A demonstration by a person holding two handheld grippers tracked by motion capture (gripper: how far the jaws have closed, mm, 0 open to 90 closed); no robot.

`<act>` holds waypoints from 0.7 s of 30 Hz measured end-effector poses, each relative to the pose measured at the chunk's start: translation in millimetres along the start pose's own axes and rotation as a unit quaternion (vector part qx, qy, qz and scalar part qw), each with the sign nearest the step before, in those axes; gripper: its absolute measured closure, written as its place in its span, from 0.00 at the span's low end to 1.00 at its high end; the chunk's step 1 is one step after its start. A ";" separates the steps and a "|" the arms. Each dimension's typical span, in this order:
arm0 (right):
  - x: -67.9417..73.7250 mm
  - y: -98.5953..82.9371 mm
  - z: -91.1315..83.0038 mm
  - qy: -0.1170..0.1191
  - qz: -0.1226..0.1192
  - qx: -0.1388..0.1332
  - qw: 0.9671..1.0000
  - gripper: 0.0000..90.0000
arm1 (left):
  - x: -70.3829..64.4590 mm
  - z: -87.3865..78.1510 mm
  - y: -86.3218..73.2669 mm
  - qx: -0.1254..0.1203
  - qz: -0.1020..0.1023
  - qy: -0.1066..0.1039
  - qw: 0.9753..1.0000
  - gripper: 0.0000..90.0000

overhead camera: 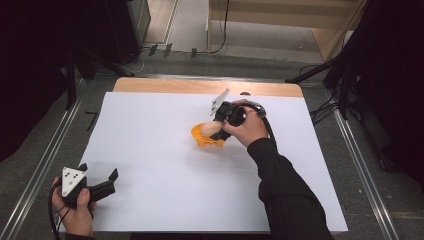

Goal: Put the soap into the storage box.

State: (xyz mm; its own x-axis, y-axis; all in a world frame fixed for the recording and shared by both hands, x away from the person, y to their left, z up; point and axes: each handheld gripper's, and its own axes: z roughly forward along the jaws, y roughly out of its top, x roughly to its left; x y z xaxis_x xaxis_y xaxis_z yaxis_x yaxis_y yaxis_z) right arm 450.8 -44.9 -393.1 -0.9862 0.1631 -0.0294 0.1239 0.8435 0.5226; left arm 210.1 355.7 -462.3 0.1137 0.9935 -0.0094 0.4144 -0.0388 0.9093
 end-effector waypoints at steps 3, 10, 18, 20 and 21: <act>-0.6 0.7 2.8 0.003 -0.002 0.000 1.000 0.37 | 0.0 0.2 0.0 -0.001 -0.001 0.000 1.000 0.00; 0.4 -0.7 7.2 0.000 -0.018 -0.011 1.000 0.29 | 0.0 0.1 0.0 0.000 0.000 0.000 1.000 0.00; 1.5 -5.7 0.8 -0.006 0.006 -0.003 1.000 0.24 | -0.3 -0.1 0.1 0.001 0.001 0.001 1.000 0.00; 1.4 -7.3 0.2 -0.007 0.006 -0.002 1.000 0.24 | -0.3 -0.1 0.1 0.002 0.002 0.001 1.000 0.00; 1.4 -9.1 -0.2 -0.005 0.007 -0.003 1.000 0.24 | -0.5 0.1 0.1 0.001 0.001 0.001 1.000 0.00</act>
State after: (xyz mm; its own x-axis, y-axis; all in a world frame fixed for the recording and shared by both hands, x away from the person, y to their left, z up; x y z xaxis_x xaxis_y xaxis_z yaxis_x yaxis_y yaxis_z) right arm 448.3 -52.4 -397.7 -0.9832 0.1800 -0.0306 0.1369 0.8375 0.5290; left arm 210.2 355.2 -462.2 0.1131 0.9936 -0.0061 0.4158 -0.0418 0.9085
